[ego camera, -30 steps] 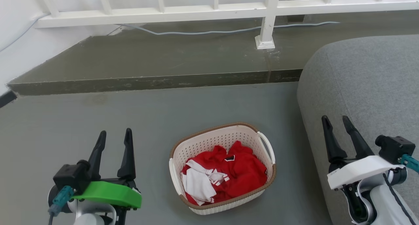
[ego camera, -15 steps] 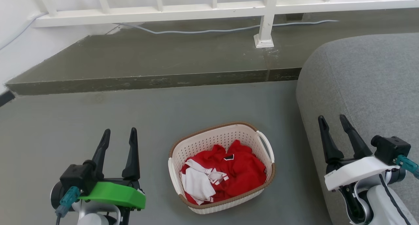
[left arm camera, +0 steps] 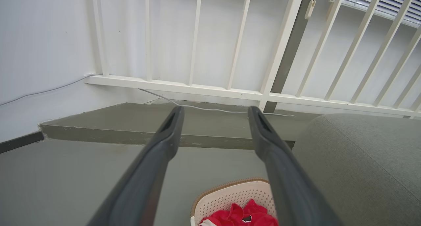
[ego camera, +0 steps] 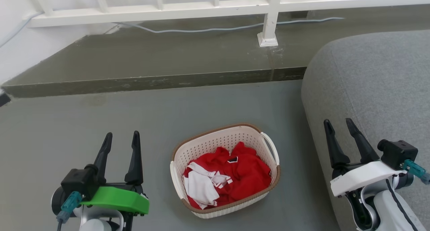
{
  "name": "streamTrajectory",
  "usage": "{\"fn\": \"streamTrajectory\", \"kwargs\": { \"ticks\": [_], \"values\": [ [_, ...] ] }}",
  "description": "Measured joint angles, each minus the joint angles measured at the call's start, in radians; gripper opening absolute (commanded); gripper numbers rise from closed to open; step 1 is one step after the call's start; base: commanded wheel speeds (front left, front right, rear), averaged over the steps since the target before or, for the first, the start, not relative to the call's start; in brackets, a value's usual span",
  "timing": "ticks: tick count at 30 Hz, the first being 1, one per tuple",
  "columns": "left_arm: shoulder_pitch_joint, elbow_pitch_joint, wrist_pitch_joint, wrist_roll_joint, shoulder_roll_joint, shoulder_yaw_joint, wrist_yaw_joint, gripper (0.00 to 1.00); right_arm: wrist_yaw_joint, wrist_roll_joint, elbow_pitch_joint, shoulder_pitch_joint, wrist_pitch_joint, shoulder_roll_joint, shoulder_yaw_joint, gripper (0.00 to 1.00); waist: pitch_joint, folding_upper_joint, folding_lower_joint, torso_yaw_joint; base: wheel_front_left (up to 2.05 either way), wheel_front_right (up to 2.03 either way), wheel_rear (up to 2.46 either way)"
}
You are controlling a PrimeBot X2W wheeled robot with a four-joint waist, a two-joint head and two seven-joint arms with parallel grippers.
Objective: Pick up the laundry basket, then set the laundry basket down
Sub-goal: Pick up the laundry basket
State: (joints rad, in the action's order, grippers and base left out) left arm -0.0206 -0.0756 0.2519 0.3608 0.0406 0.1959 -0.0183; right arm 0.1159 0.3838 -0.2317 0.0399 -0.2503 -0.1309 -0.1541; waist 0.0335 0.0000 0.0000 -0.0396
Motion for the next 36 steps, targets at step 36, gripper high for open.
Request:
{"fn": "streamTrajectory", "kwargs": {
  "ticks": [36],
  "values": [
    [-0.174,-0.194,0.0,0.109,0.0,0.031,0.055,1.0,0.007,0.049,0.086,0.132,0.0,-0.037,-0.01,1.0,0.321,0.0,0.0,-0.065,0.0,0.0,0.0]
  ]
}}
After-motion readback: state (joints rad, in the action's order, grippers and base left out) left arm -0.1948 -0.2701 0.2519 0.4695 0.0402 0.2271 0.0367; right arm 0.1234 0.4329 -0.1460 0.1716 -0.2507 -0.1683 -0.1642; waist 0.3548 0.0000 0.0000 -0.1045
